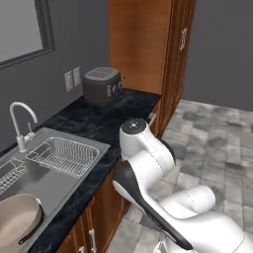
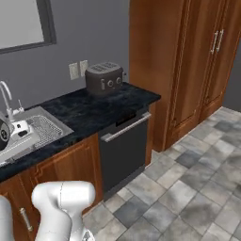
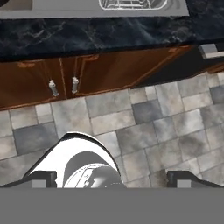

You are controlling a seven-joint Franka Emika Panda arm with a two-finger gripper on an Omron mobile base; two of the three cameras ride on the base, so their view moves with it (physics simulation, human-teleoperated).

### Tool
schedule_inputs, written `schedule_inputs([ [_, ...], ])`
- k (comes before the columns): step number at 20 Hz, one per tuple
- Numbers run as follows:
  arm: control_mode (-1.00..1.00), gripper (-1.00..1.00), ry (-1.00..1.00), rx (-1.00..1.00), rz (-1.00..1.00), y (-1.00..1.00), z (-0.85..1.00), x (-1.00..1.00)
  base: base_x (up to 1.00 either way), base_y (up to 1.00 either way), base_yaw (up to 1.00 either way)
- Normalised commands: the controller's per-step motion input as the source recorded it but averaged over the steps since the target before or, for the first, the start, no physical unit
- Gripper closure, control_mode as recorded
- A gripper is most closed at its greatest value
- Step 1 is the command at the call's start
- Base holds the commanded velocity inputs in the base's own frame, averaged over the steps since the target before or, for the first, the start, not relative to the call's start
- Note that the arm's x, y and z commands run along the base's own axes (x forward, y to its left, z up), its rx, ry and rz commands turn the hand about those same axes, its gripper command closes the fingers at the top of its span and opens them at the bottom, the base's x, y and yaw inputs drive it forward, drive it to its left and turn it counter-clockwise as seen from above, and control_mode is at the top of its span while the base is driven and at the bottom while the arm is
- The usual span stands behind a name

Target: Move the pot and pan from the stove into the sink.

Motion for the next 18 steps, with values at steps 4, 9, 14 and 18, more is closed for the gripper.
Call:
schedule_inputs([
  [4,1.00,-1.00,0.00,0.00,0.00,0.00,0.00,0.00,0.08,0.00,-0.46],
  [9,1.00,-1.00,0.00,0.00,0.00,0.00,0.00,0.00,0.08,0.00,-0.46],
  [14,1.00,-1.00,0.00,0.00,0.00,0.00,0.00,0.00,0.09,0.00,-0.45],
  [18,1.00,-1.00,0.00,0.00,0.00,0.00,0.00,0.00,0.08,0.00,-0.46],
])
